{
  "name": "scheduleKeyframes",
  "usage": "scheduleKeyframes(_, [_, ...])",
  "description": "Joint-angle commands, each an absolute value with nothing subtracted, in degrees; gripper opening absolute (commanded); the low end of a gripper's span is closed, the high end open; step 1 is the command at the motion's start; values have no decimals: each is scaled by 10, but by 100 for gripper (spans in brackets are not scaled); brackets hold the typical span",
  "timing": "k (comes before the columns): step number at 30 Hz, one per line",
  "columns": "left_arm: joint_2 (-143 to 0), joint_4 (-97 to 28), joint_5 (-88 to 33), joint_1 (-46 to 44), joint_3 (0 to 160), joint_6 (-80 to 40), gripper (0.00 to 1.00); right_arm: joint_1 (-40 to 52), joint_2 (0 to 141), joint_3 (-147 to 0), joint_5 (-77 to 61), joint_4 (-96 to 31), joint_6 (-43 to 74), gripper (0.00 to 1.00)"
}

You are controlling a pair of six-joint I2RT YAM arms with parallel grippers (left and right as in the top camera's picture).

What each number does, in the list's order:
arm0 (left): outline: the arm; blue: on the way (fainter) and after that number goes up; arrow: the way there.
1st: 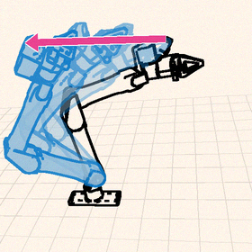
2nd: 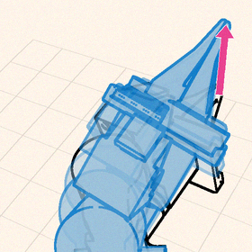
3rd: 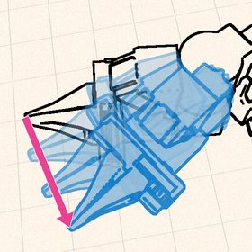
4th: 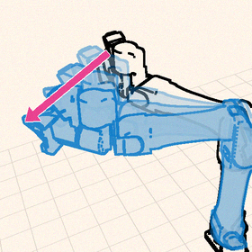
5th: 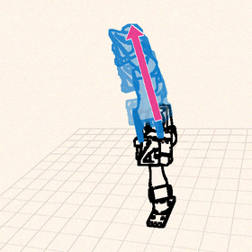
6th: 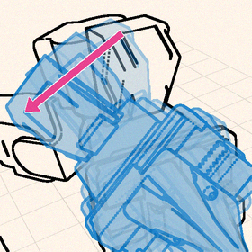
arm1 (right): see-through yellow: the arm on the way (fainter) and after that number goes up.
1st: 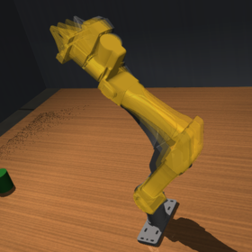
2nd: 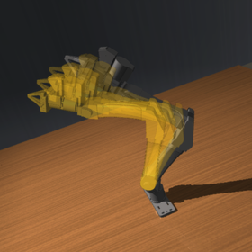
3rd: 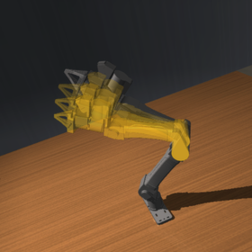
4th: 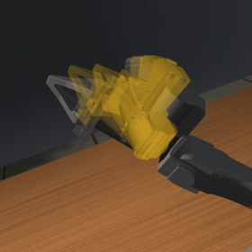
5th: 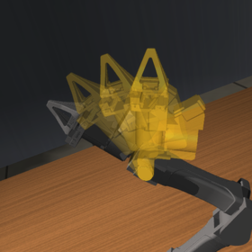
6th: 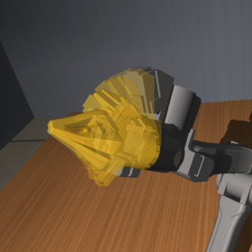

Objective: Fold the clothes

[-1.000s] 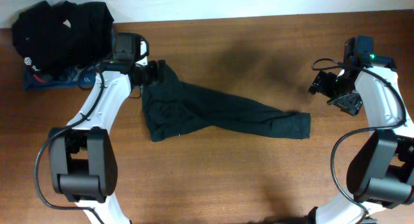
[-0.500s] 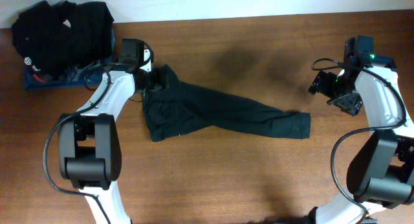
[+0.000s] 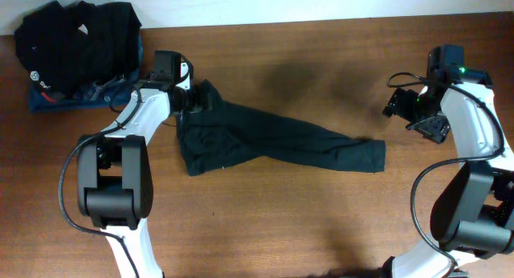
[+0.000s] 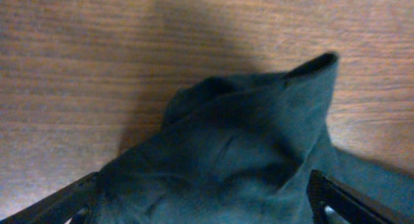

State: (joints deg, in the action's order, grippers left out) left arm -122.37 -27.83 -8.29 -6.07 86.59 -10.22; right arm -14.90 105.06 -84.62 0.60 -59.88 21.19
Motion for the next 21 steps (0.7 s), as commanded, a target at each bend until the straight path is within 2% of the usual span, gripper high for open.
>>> scheduleKeyframes(1, [-1229,-271,-99,-61,875,-93,99,-150,1054,-842,5,-598,213,99])
scheduleKeyframes(7, [-1229,-265,-99,-61,875,-93,99,-150,1054,-842,5,-600,213,99])
scheduleKeyframes(10, [-1229,-261,-99,-61,875,-93,89,-150,1054,-842,5,-602,213,99])
scheduleKeyframes(11, [-1229,-260,-99,-61,875,-93,73,-150,1054,-842,5,-603,213,99])
scheduleKeyframes(18, [-1229,-262,-103,-61,875,-93,36,-150,1054,-842,5,-604,213,99])
scheduleKeyframes(19, [-1229,-262,-103,-61,875,-93,24,-150,1054,-842,5,-604,213,99])
scheduleKeyframes(21, [-1228,-264,-103,-61,875,-93,19,-150,1054,-842,5,-604,213,99])
